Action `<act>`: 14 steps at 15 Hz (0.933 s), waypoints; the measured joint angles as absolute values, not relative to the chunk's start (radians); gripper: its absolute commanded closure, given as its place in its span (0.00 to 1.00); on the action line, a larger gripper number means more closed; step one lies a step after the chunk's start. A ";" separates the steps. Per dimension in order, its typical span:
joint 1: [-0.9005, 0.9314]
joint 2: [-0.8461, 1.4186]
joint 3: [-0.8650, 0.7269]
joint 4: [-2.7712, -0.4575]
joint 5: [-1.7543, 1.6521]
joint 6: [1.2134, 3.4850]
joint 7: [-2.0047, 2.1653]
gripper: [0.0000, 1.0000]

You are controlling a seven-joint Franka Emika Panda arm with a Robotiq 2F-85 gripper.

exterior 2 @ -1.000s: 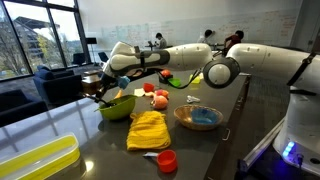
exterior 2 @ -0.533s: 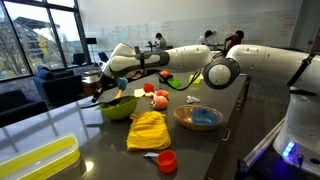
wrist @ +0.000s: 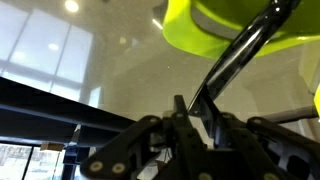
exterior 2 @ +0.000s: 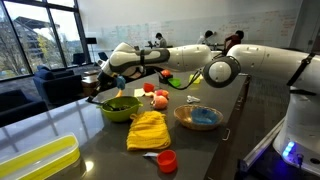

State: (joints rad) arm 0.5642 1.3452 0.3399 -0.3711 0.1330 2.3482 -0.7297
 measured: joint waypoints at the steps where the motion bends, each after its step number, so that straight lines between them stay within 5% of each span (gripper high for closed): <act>1: 0.563 1.345 0.342 -0.371 0.136 2.348 -0.736 0.51; 4: 0.559 1.345 0.342 -0.371 0.136 2.348 -0.738 0.40; 10: 0.551 1.345 0.328 -0.371 0.135 2.324 -0.726 0.00; 14: 0.537 1.338 0.324 -0.371 0.135 2.236 -0.697 0.00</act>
